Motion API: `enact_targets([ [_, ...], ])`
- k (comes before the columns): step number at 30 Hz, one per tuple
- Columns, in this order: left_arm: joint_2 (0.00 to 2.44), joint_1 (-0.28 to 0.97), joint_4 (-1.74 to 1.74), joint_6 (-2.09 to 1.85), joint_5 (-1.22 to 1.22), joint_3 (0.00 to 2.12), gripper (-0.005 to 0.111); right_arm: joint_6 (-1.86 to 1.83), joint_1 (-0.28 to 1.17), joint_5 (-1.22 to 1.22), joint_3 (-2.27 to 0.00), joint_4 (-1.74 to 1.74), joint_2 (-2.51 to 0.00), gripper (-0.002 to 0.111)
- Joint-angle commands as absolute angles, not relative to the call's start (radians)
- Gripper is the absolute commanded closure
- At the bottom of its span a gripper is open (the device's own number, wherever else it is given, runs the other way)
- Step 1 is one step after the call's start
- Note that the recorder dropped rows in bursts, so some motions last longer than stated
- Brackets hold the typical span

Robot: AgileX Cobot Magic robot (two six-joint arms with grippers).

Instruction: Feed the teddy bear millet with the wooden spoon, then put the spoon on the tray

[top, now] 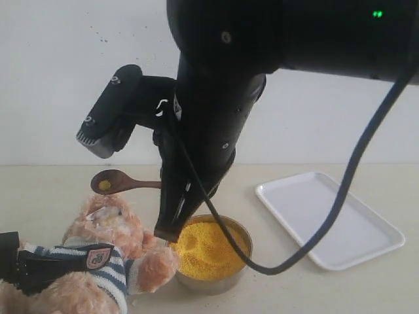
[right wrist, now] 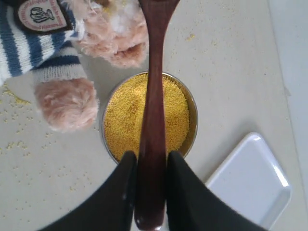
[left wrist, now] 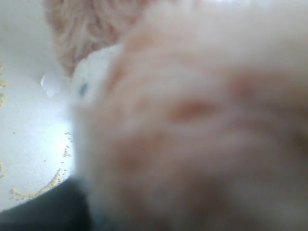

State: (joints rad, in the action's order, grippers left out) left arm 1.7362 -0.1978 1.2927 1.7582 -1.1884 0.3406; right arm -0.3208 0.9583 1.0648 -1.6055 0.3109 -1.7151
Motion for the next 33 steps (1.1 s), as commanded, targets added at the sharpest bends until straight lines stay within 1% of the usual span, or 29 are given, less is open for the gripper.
enact_targets([
  [1,1.731,-0.199,1.275,1.761,-1.221,0.344,0.103,-0.313,0.983,1.039,-1.549,0.380,-1.708,0.108],
  [9,1.731,-0.199,1.275,1.761,-1.221,0.344,0.103,-0.160,1.081,0.917,-1.414,0.639,-1.708,0.108],
  [14,1.731,-0.199,1.275,1.761,-1.221,0.344,0.103,-0.011,1.129,0.904,-1.351,0.819,-1.708,0.108],
  [26,1.731,-0.199,1.275,1.761,-1.221,0.344,0.103,0.043,1.129,0.902,-1.336,0.883,-1.708,0.108],
  [33,1.731,-0.199,1.275,1.764,-1.221,0.344,0.103,0.052,1.196,0.916,-1.300,1.073,-1.708,0.108],
])
